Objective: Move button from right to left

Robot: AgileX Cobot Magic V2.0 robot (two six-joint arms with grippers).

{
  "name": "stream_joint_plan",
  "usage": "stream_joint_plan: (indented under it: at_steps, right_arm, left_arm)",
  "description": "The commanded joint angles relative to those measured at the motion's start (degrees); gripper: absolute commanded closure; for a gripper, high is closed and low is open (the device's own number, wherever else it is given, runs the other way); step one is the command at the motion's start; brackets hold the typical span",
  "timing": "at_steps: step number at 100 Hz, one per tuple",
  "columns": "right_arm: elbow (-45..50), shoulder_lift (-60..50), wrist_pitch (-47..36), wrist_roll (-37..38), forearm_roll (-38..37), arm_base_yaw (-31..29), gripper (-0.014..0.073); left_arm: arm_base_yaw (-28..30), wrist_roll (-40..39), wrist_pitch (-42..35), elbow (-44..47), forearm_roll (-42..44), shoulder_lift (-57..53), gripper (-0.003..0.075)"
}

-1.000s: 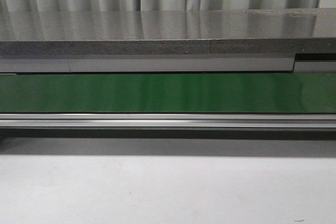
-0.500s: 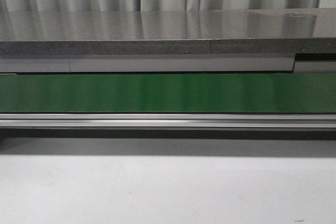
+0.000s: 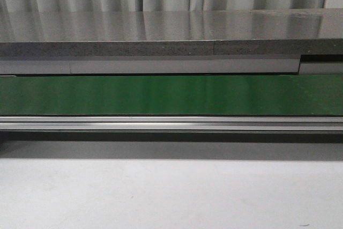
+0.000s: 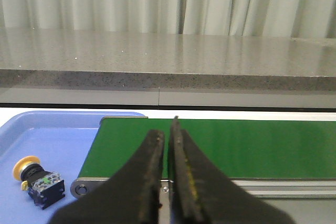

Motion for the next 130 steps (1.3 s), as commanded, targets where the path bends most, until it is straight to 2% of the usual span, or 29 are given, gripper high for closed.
stream_joint_plan:
  at_steps: [1,21,32,46,69,90,130]
  right_arm:
    - [-1.6,0.1,-4.0,7.4,-7.3,0.2,0.0658]
    - [-0.8,-0.1,-5.0,33.1,-28.7,0.2,0.0658]
    - [1.3,-2.5,-8.2,39.8,-34.1,0.2,0.0658]
    - [5.8,-7.4,-11.7,40.0,-34.1,0.2,0.0658]
    - [11.9,-16.4,-11.5,40.1,-34.0,0.4,0.0658]
    - [15.8,-22.9,-11.3,40.1,-33.8,3.8,0.0658]
    - [18.8,-23.0,-11.9,40.2,-33.0,5.3,0.0658]
  left_arm:
    - [-0.4,-0.6,-5.0,2.3,-0.5,-2.1,0.0715]
    - [-0.4,-0.6,-5.0,2.3,-0.5,-2.1,0.0715]
    - [-0.4,-0.6,-5.0,2.3,-0.5,-2.1,0.0715]
    - [-0.4,-0.6,-5.0,2.3,-0.5,-2.1,0.0715]
    - [-0.4,-0.6,-5.0,2.3,-0.5,-2.1,0.0715]
    - [-0.4,-0.6,-5.0,2.3,-0.5,-2.1,0.0715]
    - [-0.4,-0.6,-5.0,2.3,-0.5,-2.1,0.0715]
